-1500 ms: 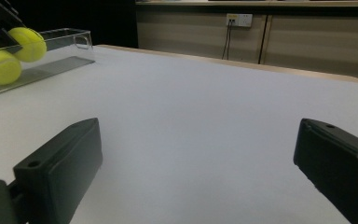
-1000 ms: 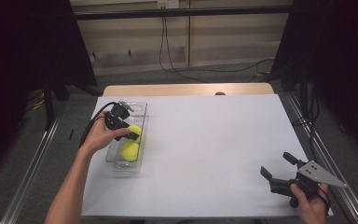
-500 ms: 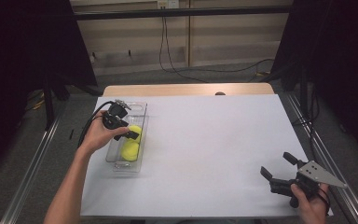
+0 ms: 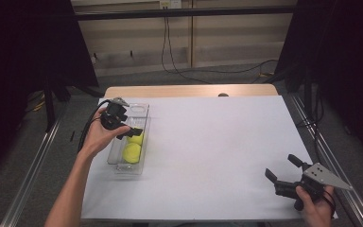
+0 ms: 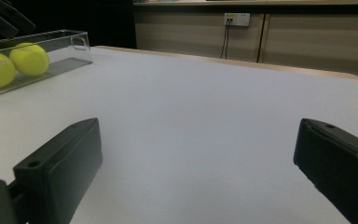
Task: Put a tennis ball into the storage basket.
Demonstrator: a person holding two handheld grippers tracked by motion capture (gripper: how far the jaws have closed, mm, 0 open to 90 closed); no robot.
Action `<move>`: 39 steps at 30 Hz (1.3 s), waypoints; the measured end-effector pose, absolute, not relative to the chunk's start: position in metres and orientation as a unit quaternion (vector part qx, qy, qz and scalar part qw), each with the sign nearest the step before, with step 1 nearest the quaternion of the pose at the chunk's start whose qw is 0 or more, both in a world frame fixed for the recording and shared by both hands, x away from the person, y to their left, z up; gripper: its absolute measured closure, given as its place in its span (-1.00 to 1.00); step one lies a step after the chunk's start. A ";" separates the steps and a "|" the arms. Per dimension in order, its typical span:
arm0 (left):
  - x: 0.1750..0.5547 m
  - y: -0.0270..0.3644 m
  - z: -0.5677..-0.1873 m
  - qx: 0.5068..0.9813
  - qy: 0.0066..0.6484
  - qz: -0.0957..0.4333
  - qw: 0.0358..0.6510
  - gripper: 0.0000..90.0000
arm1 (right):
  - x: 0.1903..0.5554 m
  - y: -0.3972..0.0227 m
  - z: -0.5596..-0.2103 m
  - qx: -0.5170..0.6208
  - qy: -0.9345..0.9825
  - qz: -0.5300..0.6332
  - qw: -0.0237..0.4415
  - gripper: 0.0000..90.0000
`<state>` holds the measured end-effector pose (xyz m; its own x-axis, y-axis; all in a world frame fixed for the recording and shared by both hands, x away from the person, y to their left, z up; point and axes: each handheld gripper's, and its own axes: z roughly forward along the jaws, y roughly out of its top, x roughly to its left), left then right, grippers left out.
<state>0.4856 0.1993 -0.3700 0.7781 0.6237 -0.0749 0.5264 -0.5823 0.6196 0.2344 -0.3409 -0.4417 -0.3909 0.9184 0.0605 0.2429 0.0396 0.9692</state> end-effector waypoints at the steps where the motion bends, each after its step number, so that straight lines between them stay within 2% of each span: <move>1: 0.484 0.199 -0.370 0.883 0.325 0.082 0.328 -0.90 | 0.235 -0.341 -0.442 0.449 0.646 0.528 0.320 -0.98; 21: 0.436 0.211 -0.371 0.793 0.358 0.176 0.460 -0.93 | 0.234 -0.338 -0.440 0.444 0.649 0.527 0.323 -0.98; 39: 0.385 0.227 -0.381 0.739 0.355 0.194 0.540 -0.93 | 0.231 -0.339 -0.439 0.444 0.647 0.526 0.326 -0.98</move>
